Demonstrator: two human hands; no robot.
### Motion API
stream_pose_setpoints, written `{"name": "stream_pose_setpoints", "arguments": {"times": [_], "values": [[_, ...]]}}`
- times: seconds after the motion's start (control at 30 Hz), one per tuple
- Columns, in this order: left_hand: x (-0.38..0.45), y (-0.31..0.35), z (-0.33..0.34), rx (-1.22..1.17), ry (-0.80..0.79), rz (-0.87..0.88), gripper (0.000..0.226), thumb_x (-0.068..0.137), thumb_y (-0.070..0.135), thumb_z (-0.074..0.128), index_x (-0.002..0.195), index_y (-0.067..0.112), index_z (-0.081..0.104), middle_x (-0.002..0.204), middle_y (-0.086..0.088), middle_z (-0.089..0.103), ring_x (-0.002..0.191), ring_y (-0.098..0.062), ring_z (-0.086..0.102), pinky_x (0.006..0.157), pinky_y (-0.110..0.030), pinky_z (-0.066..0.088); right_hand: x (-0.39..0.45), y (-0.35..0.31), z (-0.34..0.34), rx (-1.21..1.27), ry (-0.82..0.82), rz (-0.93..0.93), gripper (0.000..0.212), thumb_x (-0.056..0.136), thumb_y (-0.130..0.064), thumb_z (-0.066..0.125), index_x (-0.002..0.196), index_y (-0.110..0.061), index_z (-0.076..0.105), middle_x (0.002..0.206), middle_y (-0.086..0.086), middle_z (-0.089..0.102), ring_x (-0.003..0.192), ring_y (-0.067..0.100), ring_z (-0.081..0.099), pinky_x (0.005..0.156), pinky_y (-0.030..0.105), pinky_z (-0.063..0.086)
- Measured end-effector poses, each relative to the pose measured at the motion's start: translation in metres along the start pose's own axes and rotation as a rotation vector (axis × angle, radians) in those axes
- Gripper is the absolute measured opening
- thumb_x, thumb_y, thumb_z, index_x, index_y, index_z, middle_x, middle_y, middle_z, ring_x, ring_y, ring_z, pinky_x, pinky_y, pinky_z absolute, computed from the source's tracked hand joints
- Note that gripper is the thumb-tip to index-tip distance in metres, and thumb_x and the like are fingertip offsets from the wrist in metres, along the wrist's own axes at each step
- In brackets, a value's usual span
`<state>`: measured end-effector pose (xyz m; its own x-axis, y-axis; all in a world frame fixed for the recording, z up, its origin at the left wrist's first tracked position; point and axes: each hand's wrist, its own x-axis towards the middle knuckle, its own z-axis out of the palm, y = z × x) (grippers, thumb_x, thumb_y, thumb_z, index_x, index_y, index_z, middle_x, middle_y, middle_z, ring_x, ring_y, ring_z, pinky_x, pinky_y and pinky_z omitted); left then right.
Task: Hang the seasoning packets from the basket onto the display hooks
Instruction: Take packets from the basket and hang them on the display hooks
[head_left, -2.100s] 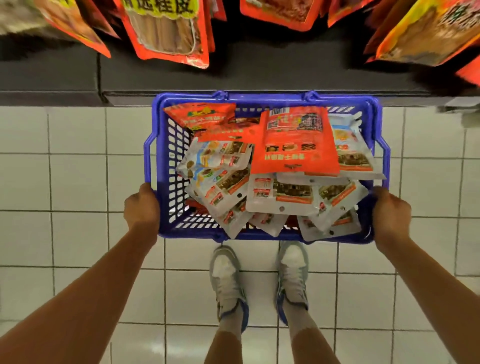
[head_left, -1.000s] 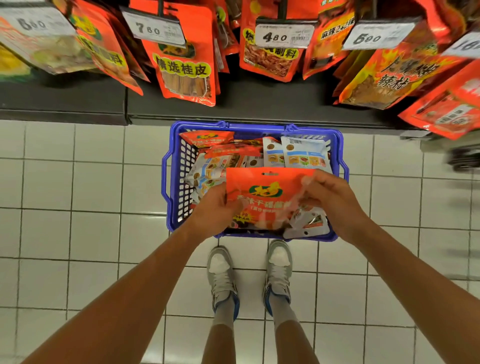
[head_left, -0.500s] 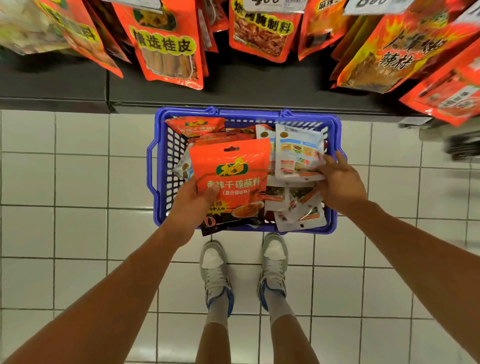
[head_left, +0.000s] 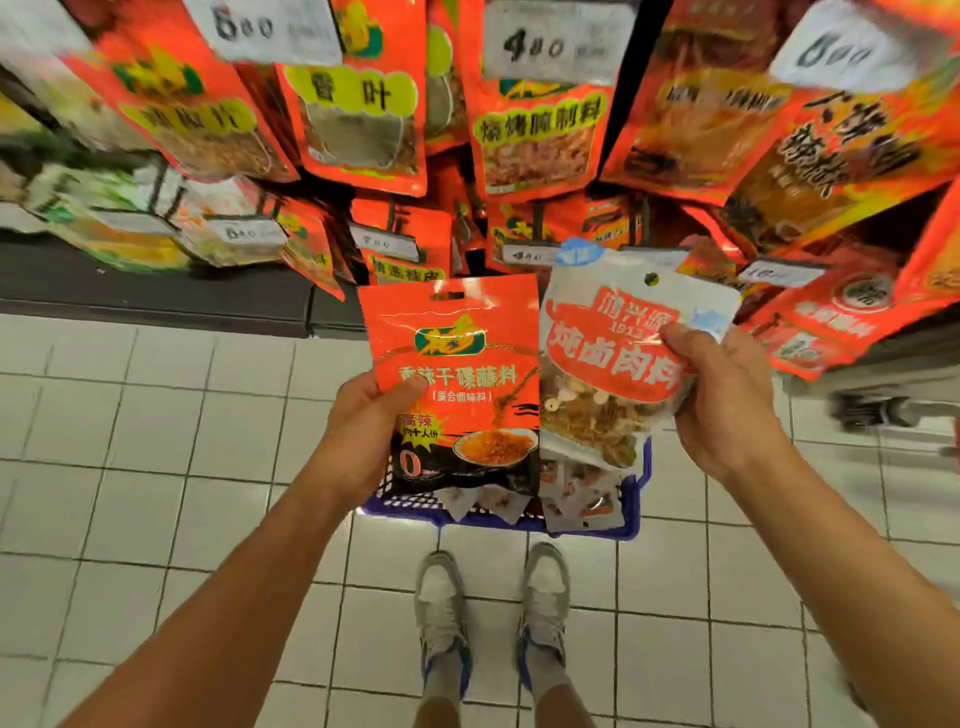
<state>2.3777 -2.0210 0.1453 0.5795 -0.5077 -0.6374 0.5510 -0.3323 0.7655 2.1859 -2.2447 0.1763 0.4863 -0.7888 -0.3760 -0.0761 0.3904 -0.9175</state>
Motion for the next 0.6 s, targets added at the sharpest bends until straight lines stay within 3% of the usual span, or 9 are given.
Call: {"name": "stream_pose_setpoints", "arguments": {"times": [0.1,0.17,0.3,0.4,0.47,0.53,0.6], "values": [[-0.048,0.083,0.003,-0.022,-0.030,0.118,0.025,0.086,0.022,0.069,0.109,0.012,0.071,0.103,-0.010,0.078,0.092,-0.025,0.077,0.076,-0.034,0.063,-0.027,-0.075,0.021,-0.074,0.012,-0.150,0.019,0.090,-0.026,0.065,0.101,-0.034,0.078,0.104,-0.004,0.078,0.095,0.015,0.075,0.076,0.028,0.059],[-0.083,0.143,0.003,-0.031,-0.045,0.209,0.034,0.080,0.027,0.071,0.110,0.012,0.070,0.105,-0.011,0.078,0.093,-0.026,0.076,0.075,-0.033,0.063,-0.046,-0.132,0.032,-0.092,0.032,-0.240,0.017,0.090,-0.030,0.066,0.104,-0.032,0.076,0.106,-0.006,0.078,0.097,0.013,0.074,0.078,0.028,0.058],[-0.158,0.258,0.007,-0.035,-0.001,0.390,0.023,0.085,0.021,0.068,0.106,0.014,0.070,0.100,-0.008,0.079,0.087,-0.022,0.077,0.073,-0.032,0.061,-0.086,-0.253,0.061,-0.151,0.040,-0.408,0.014,0.089,-0.037,0.067,0.099,-0.034,0.075,0.098,-0.018,0.077,0.089,0.002,0.071,0.077,0.023,0.057],[-0.214,0.331,0.010,-0.058,0.027,0.507,0.010,0.085,0.017,0.071,0.093,0.018,0.076,0.092,-0.005,0.079,0.081,-0.020,0.077,0.067,-0.030,0.060,-0.114,-0.340,0.082,-0.193,0.025,-0.544,0.010,0.089,-0.035,0.065,0.094,-0.031,0.072,0.091,-0.017,0.075,0.080,-0.010,0.065,0.074,0.012,0.052],[-0.251,0.375,0.010,-0.062,0.060,0.614,0.011,0.078,0.025,0.078,0.089,0.027,0.080,0.092,-0.003,0.079,0.081,-0.019,0.076,0.068,-0.030,0.060,-0.130,-0.392,0.096,-0.227,0.044,-0.669,0.005,0.089,-0.029,0.068,0.095,-0.029,0.069,0.085,-0.013,0.071,0.068,-0.020,0.058,0.063,0.003,0.045],[-0.284,0.415,0.008,-0.034,0.101,0.733,0.020,0.074,0.043,0.076,0.090,0.032,0.080,0.093,-0.002,0.079,0.083,-0.017,0.076,0.071,-0.032,0.061,-0.143,-0.437,0.109,-0.193,0.033,-0.762,0.014,0.093,-0.013,0.071,0.100,-0.024,0.068,0.083,-0.021,0.068,0.062,-0.021,0.057,0.060,0.002,0.044],[-0.308,0.445,0.001,-0.045,0.135,0.825,0.016,0.083,0.040,0.074,0.091,0.027,0.079,0.092,0.000,0.080,0.081,-0.014,0.076,0.070,-0.029,0.062,-0.157,-0.476,0.126,-0.164,-0.006,-0.806,0.016,0.094,-0.007,0.068,0.101,-0.021,0.068,0.080,-0.025,0.066,0.059,-0.020,0.057,0.058,0.003,0.044]]}}
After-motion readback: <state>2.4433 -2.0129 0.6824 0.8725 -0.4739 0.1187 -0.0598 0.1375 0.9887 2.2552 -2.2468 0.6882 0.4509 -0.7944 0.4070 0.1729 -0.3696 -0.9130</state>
